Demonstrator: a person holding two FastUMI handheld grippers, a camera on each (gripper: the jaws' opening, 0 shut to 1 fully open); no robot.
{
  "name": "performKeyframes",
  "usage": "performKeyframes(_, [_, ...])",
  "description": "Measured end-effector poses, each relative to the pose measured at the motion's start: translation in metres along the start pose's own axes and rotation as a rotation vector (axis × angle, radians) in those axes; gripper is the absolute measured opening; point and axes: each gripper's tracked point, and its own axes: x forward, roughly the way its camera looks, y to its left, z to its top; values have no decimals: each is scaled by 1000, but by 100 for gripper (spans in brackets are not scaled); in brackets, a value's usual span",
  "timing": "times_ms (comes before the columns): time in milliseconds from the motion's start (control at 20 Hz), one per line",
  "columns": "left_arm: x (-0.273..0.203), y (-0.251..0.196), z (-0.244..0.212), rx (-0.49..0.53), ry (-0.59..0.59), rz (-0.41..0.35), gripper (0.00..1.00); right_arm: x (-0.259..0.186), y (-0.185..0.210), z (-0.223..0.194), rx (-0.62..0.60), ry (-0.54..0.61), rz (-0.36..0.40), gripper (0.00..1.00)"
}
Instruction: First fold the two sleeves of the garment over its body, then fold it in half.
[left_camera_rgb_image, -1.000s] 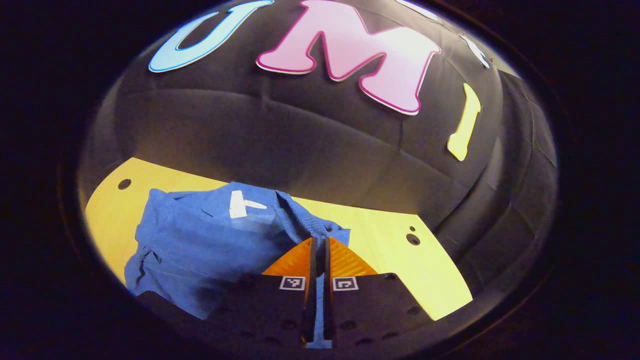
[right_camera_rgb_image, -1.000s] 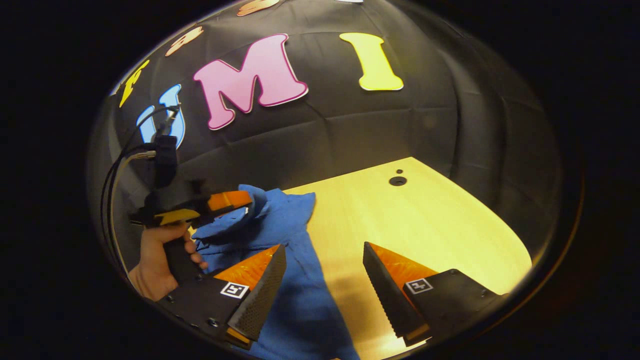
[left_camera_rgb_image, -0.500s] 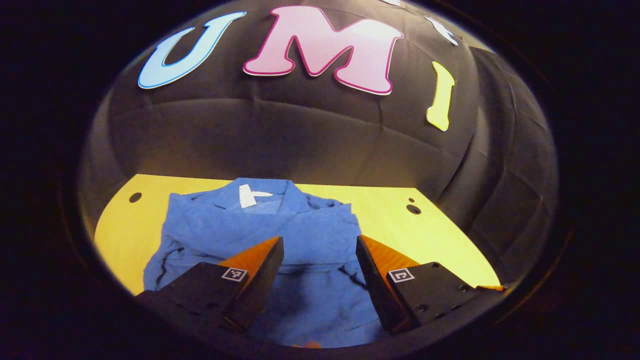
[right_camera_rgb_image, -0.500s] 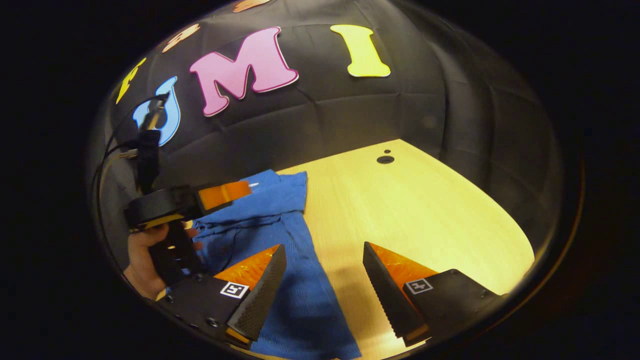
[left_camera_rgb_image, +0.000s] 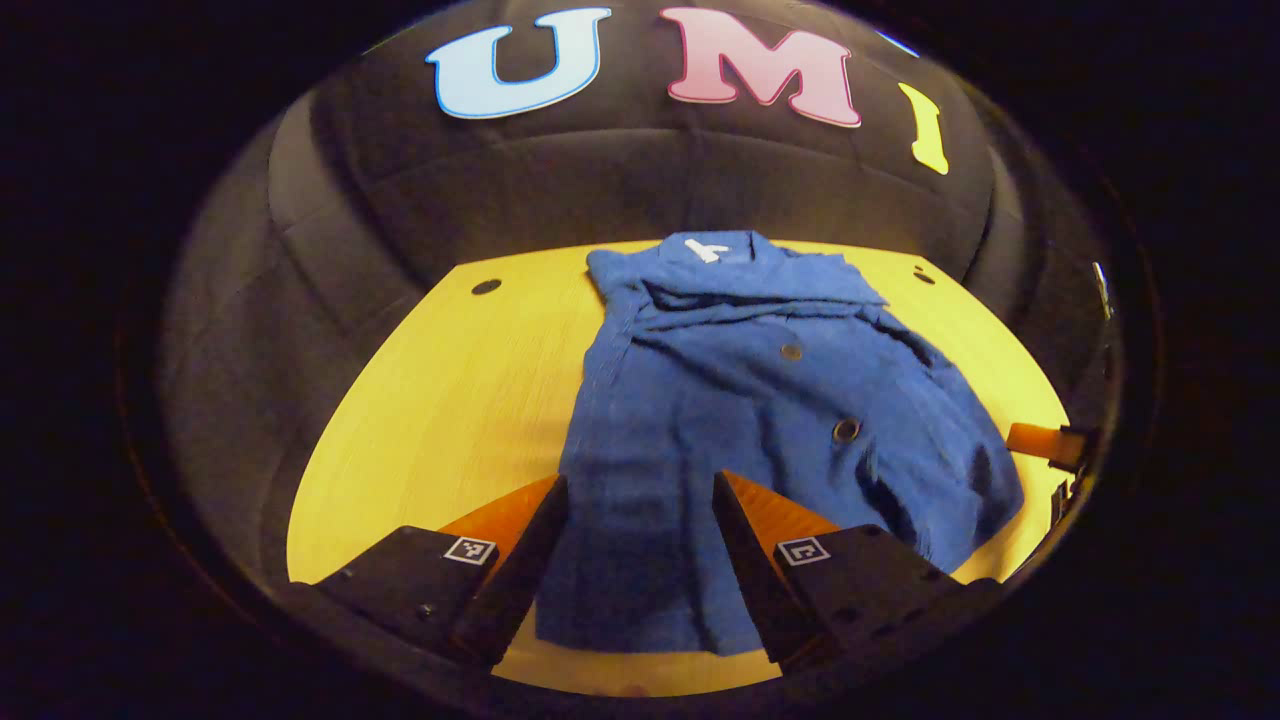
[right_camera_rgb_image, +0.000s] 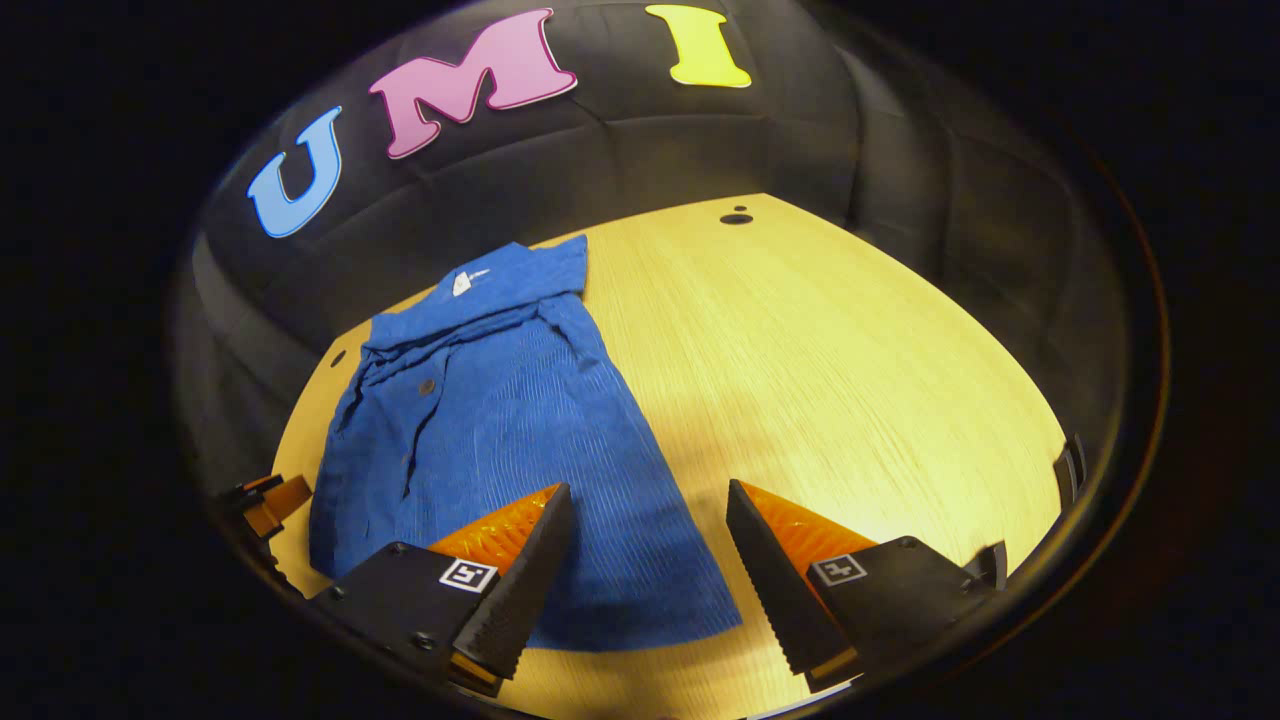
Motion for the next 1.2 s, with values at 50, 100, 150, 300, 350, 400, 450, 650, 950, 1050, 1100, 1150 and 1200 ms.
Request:
performKeyframes(50, [-5,13,-10,-10,17,10,84,-5,-1,-7,-21,4,-13,98])
performKeyframes(100, [-9,21,-19,-19,31,14,85,-9,-2,-13,-46,7,-34,99])
performKeyframes(150, [-12,27,-29,-24,46,24,85,-12,-4,-20,-68,12,-52,98])
performKeyframes(300, [-12,32,-52,-43,97,13,85,-15,0,-42,-78,44,-72,98])
performKeyframes(350, [-11,30,-60,-57,118,0,85,-15,1,-52,-85,62,-81,98])
performKeyframes(400, [-9,28,-64,-71,131,-11,85,-16,2,-58,-90,74,-85,98])
performKeyframes(450, [-7,27,-68,-86,140,-14,85,-17,1,-61,-94,77,-92,99])
performKeyframes(650, [-2,21,-69,-93,137,-24,84,-16,-3,-62,-89,66,-111,98])
performKeyframes(950, [4,-2,-62,-24,131,-78,81,-13,1,-58,-110,81,-119,94])
performKeyframes(1050, [5,-11,-60,-29,141,-76,55,-7,8,-57,-105,89,-107,64])
performKeyframes(1100, [5,-16,-58,-35,143,-79,42,-5,12,-56,-104,91,-99,48])
performKeyframes(1150, [6,-22,-59,-39,141,-80,29,-5,12,-55,-108,91,-105,32])
performKeyframes(1200, [8,-24,-58,-41,135,-79,13,-3,16,-54,-132,93,-87,16])
